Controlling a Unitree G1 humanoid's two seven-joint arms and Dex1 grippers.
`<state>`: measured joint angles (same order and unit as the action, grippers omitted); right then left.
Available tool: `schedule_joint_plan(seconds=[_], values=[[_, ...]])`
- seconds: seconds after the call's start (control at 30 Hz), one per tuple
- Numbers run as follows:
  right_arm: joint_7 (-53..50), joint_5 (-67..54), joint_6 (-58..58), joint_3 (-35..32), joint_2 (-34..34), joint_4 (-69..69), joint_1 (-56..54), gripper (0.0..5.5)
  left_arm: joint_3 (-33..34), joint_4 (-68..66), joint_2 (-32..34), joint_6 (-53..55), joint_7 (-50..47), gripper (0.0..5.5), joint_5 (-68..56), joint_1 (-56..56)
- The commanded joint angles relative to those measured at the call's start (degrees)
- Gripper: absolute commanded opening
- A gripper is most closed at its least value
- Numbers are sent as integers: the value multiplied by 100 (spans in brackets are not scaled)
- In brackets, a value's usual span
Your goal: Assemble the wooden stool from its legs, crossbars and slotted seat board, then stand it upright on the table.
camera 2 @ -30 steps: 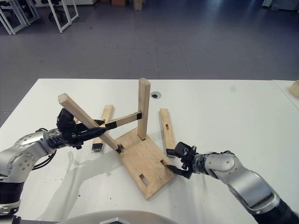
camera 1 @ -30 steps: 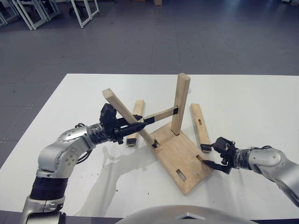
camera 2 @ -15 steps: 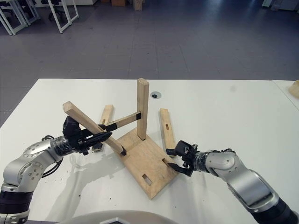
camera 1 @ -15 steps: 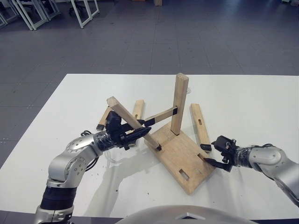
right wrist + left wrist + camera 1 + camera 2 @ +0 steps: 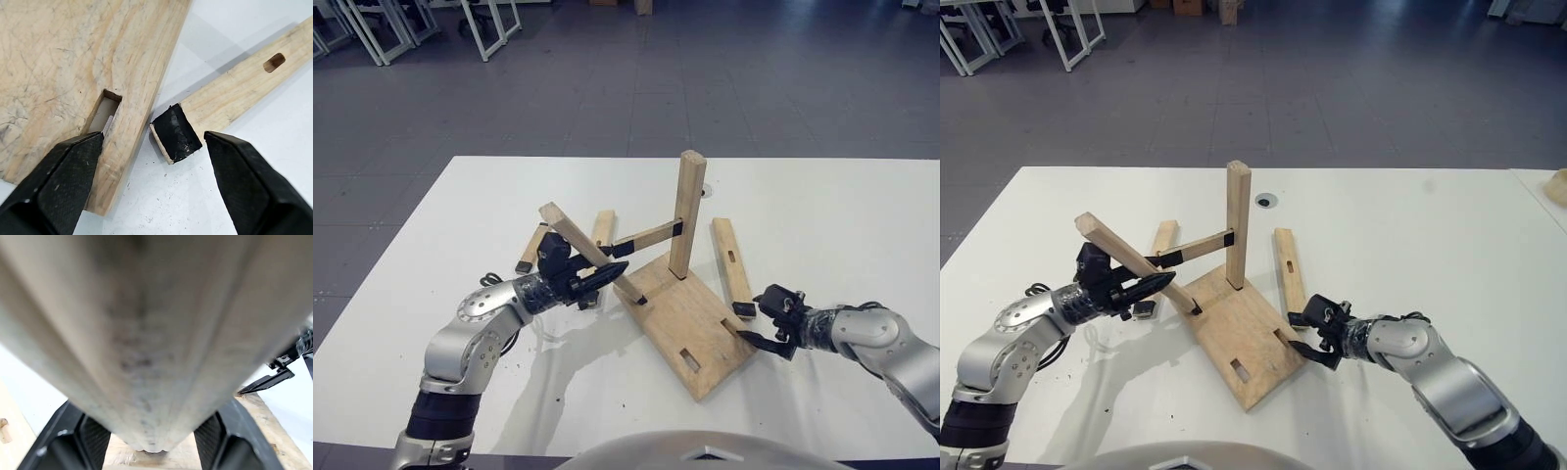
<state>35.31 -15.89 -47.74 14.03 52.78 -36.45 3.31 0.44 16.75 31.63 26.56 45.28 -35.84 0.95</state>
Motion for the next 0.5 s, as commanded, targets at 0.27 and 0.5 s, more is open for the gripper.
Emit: schedule_joint_plan(seconds=[0.27, 0.5], values=[[-100, 211, -182, 95, -167, -25, -58, 380, -156, -939, -1, 462, -442, 205, 506, -542], [-82, 295, -183, 134, -223, 12, -114, 380, -78, -950, -198, 503, -358, 205, 221, -685]])
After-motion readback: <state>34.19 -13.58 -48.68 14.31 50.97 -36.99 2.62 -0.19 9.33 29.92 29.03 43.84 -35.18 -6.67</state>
